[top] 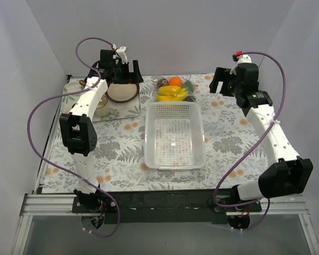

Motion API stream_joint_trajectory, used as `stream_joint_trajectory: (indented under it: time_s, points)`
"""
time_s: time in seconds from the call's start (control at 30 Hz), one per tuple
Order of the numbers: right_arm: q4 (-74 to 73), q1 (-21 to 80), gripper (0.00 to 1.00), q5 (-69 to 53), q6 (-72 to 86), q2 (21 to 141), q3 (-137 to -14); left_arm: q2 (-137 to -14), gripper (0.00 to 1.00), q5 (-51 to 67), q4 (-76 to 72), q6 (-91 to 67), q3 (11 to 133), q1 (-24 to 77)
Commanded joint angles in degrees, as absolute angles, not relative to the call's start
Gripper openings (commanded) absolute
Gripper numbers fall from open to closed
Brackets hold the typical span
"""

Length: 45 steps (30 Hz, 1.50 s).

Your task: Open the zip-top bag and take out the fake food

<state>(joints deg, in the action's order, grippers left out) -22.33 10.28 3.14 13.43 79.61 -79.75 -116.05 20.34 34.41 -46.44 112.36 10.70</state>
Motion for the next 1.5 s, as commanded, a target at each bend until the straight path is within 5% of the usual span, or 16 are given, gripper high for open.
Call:
stream_joint_trajectory:
  time_s: [0.0,0.5,0.97,1.17,1.47]
  points:
    - [-18.90,10.28,0.99,2.55,15.55,83.22,-83.93,-116.80,0.98,25.31,34.02,-48.07,113.65,10.64]
    - [-8.79,8.88,0.99,-15.64,24.17,111.25,-94.66,-109.16,0.98,43.65,37.17,-37.27,98.62,10.81]
    - [11.76,3.69,0.97,-29.61,33.04,114.69,-76.21,-103.36,0.98,52.29,37.62,-34.98,82.45,13.53]
    - [23.09,3.69,0.83,-38.84,44.45,120.76,-74.63,-101.87,0.98,51.86,35.42,-36.47,79.20,16.17]
    - [38.14,3.69,0.40,-44.65,56.51,124.63,-72.86,-101.60,0.98,48.96,30.85,-39.72,76.73,20.65]
